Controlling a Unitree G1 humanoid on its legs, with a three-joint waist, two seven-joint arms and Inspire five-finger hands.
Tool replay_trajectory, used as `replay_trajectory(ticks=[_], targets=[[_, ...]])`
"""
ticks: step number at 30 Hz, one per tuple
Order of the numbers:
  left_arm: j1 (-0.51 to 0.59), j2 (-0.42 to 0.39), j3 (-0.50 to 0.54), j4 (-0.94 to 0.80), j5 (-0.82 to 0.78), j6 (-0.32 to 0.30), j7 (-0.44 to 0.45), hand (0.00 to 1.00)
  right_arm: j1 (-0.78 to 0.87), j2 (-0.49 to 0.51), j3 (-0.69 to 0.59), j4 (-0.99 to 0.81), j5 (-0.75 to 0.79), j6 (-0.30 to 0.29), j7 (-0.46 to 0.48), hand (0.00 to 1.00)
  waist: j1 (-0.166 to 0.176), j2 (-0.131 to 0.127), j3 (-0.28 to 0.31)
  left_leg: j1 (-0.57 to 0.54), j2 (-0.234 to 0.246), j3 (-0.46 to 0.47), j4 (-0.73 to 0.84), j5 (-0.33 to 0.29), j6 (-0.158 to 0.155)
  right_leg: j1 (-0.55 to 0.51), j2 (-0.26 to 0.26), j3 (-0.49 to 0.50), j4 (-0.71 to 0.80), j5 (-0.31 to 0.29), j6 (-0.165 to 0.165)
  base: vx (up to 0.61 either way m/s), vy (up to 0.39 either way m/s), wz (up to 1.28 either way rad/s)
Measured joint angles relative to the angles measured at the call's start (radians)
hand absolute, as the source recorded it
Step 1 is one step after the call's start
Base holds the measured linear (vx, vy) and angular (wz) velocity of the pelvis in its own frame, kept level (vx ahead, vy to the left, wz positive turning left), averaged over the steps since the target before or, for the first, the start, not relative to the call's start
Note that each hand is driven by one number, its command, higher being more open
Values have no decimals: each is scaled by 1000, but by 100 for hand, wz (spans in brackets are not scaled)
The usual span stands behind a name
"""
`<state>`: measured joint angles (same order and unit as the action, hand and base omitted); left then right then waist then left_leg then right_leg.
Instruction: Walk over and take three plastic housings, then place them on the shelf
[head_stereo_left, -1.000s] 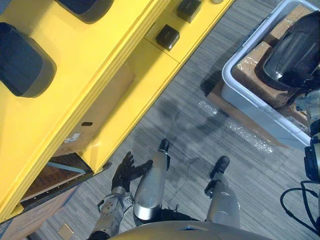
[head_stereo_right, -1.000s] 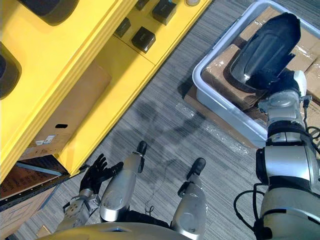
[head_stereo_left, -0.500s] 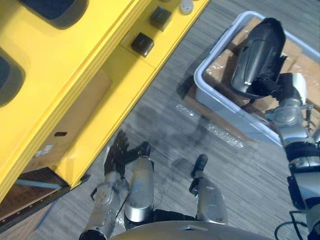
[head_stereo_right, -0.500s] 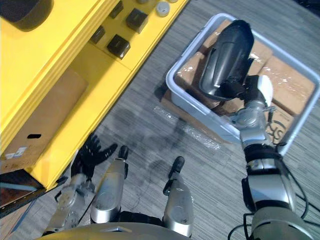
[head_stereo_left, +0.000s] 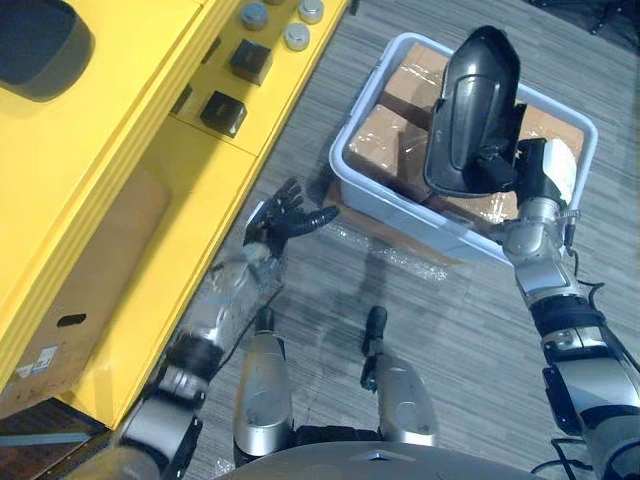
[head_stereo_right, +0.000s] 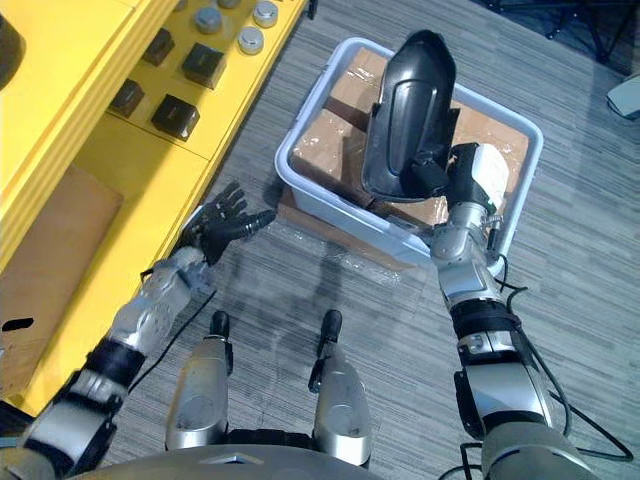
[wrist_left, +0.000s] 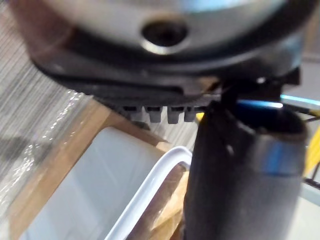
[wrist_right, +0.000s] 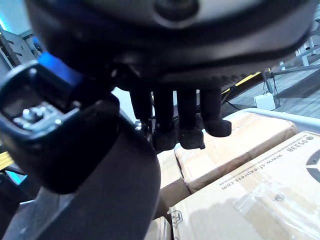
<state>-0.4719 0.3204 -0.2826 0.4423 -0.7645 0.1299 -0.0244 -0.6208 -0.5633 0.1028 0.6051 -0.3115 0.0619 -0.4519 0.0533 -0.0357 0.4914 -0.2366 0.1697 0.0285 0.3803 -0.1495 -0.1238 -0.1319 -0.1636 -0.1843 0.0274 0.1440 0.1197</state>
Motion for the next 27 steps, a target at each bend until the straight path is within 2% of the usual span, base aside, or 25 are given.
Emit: replay_trajectory(ticks=[2, 4, 7, 13, 17, 21, 24, 27], targets=[[-79, 14, -41, 82, -59, 69, -44, 100, -41, 0, 24, 0, 0, -18, 0, 0, -11, -1, 0, -1, 0, 14, 0, 0, 0, -12, 0, 17, 0, 4, -1, -19, 30, -21], [-148, 30, -82, 162, -135, 139, -99, 100, -96, 0, 63, 0, -24, -49, 0, 0, -38, -2, 0, -7, 1, 26, 1, 0, 0, -27, 0, 31, 0, 9, -2, -19, 17, -17], [-179, 19, -121, 190, -220, 180, -132, 100, -111, 0, 92, -26, -66, -93, 0, 0, -64, -3, -1, -6, 2, 35, 0, 0, 0, -34, 1, 41, 0, 10, -3, -1, 13, -9], [-247, 0, -136, 196, -415, 172, -157, 100, -116, 0, 138, -32, -112, -146, 0, 0, -88, -3, 0, -2, 7, 59, -1, 0, 0, -45, 4, 63, 0, 16, -3, -3, 12, -11], [-276, -18, -143, 195, -460, 146, -155, 100, -108, 1, 146, -33, -117, -186, 0, 0, -98, -3, -1, 2, 10, 64, -1, -1, 0, -45, 7, 70, 1, 16, -3, -8, 4, -5], [-277, -35, -153, 195, -532, 131, -154, 100, -77, 25, 155, -62, -149, -191, 1, 0, -109, -3, -1, 6, 11, 70, -3, -1, 0, -45, 8, 78, 1, 16, -3, 4, 7, -3], [-278, -49, -153, 193, -572, 100, -148, 100, -26, 35, 181, -72, -157, -249, 1, 0, -111, -3, -1, 20, 11, 81, -17, 0, -1, -45, 8, 84, 1, 16, -3, 14, 9, -8], [-278, -52, -153, 179, -573, 82, -141, 100, -3, 63, 185, -73, -196, -267, 2, 0, -118, -3, -1, 24, 12, 84, -20, 1, -1, -45, 10, 87, 1, 16, -3, 5, 4, -3]])
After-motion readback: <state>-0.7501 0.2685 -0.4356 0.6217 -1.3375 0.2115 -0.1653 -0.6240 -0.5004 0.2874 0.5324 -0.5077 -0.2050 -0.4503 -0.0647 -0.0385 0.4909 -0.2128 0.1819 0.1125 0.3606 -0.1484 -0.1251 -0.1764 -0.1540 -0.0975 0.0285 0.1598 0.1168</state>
